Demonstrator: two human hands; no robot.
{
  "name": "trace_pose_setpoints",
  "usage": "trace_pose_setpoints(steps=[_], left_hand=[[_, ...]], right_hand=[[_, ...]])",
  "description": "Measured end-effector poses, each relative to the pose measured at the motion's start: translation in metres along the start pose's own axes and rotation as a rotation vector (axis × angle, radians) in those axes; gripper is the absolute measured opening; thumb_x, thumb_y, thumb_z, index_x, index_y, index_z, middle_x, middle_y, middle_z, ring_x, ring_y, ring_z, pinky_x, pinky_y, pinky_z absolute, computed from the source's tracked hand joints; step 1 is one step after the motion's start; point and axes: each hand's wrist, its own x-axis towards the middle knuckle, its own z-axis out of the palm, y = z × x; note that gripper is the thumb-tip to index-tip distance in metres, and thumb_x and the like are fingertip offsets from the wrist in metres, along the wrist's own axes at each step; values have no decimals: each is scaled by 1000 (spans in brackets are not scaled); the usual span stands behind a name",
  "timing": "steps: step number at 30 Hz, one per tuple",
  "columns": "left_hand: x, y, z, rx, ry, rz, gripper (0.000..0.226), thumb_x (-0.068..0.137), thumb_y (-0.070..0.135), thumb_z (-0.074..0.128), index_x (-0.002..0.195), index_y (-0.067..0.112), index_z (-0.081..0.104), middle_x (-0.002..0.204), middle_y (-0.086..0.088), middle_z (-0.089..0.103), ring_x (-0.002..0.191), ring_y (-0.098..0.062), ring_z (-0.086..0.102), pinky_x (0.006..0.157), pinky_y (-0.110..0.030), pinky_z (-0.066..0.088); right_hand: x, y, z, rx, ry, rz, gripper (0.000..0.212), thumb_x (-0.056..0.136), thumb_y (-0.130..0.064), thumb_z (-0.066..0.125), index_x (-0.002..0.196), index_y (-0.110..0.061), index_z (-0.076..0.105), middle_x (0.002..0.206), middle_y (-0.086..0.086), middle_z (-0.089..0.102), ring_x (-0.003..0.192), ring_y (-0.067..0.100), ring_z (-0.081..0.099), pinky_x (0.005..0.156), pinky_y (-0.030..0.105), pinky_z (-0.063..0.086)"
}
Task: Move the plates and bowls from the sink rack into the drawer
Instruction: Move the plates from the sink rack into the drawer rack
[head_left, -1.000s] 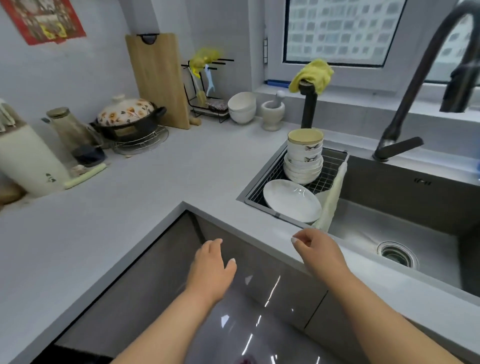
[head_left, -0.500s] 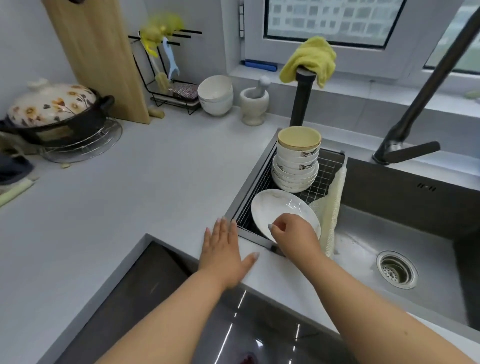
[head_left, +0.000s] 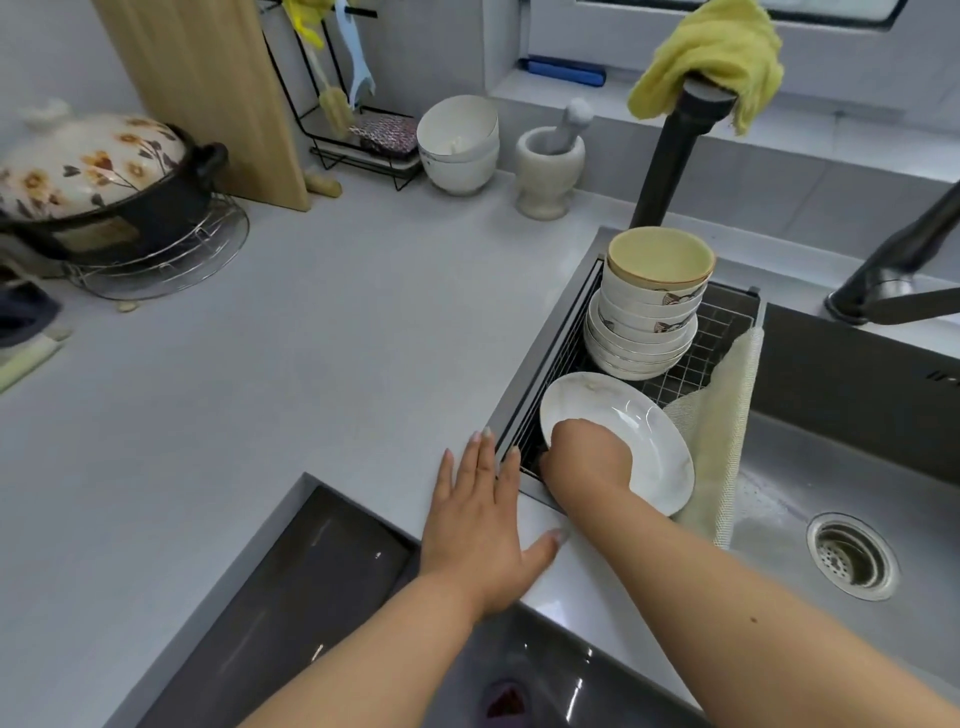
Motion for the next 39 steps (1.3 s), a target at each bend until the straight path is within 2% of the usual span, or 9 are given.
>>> trace_pose_setpoints(steps=[7,13,16,20,22,24,28,35,39], left_hand=[[1,0,2,10,3,-11,95,83,78,9,152,15,-9,157,-15,-22,142,-24,-29,117,-49,-12],[0,0,4,14,34,-17,95,82,78,6,152,16,-8,158,-13,-18,144,-23,-25,118,-47,-11],[0,-4,4,-26,40,-8,94,81,77,5,152,16,-8,160,-9,-13,146,-20,-20,119,-44,-9],[-13,-10,-23,-518,55,-62,62,96,52,37,146,16,33,154,-2,30,144,-17,22,115,-29,18],[-33,-8,-43,-860,103,-184,36,99,42,40,123,18,54,129,-3,55,120,-20,49,88,-24,37],[-56,-7,-61,-1264,153,-380,34,100,44,38,107,17,57,114,-5,61,105,-21,57,80,-27,43],[-113,-11,-92,-2043,41,-494,57,94,58,40,117,7,54,111,-25,64,94,-38,68,76,-46,57],[-231,-9,-90,-1976,280,-690,28,90,5,35,105,8,58,92,-16,70,82,-34,67,57,-45,58],[-290,-19,-67,-1972,446,-840,22,95,7,37,106,9,56,97,-15,68,82,-33,66,50,-39,55]], right_hand=[[-14,7,-11,17,173,-42,15,90,-20,49,92,-11,62,98,5,63,91,26,60,61,29,32],[-41,20,-35,177,406,-10,19,88,-24,50,73,-12,52,76,4,49,69,23,42,48,26,17],[-62,24,-48,312,613,-86,22,83,-22,58,66,-7,57,67,4,55,63,25,49,49,26,28],[-101,35,-63,379,883,-307,18,72,-20,64,57,-11,60,55,0,56,50,22,51,45,25,39],[-125,39,-68,372,921,-416,20,74,-23,61,57,-13,62,54,-1,55,50,21,51,43,24,39],[-151,40,-67,363,945,-554,19,75,-23,60,59,-14,64,55,-2,55,51,20,52,44,24,39],[-201,37,-52,334,909,-896,12,72,-15,69,62,-12,63,58,0,55,52,22,51,46,27,40],[-273,19,-29,414,637,-1190,19,80,-31,65,67,-18,69,63,-5,59,59,16,54,53,30,45],[-299,4,-34,728,524,-925,29,87,-46,53,85,-23,71,83,-15,61,86,4,51,84,13,34]])
